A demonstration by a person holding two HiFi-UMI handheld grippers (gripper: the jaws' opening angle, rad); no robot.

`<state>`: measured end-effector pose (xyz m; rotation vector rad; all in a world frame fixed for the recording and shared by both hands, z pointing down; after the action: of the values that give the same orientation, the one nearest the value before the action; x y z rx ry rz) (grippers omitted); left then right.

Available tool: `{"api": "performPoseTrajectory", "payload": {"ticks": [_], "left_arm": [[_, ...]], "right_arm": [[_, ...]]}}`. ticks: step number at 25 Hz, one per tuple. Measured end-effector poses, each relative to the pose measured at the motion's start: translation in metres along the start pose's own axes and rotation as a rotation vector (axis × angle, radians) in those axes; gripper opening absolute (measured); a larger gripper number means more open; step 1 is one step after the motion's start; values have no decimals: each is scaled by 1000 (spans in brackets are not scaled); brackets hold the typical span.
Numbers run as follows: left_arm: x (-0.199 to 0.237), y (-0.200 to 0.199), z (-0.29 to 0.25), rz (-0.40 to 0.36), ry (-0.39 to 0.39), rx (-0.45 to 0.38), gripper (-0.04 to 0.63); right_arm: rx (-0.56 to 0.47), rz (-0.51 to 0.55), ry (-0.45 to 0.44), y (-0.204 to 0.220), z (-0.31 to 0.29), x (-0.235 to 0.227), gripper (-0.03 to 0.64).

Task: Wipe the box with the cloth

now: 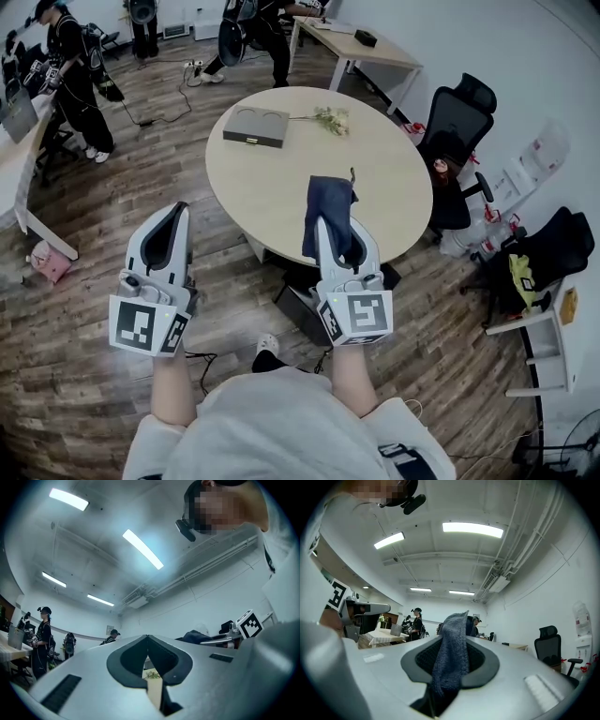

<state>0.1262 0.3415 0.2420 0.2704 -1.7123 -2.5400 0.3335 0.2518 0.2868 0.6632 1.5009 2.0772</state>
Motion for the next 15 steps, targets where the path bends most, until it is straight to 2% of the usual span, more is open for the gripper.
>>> {"api": "performPoseTrajectory", "payload": {"ticks": [15], "left_arm": [[3, 18, -92, -24, -11, -57, 8]], "right_arm": [[-54, -30, -19, 15, -68, -70, 87]]}}
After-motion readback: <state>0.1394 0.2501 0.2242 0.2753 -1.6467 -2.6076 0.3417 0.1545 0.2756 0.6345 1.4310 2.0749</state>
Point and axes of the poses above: the fingertips, and each gripper's own axes: z backward along the fingers, x to its left, y out of its underside, the point moved 2 cm from there along z, backward along the fingers, and after that the axes turned 5 degrees about -x, right-handed, at the moved point
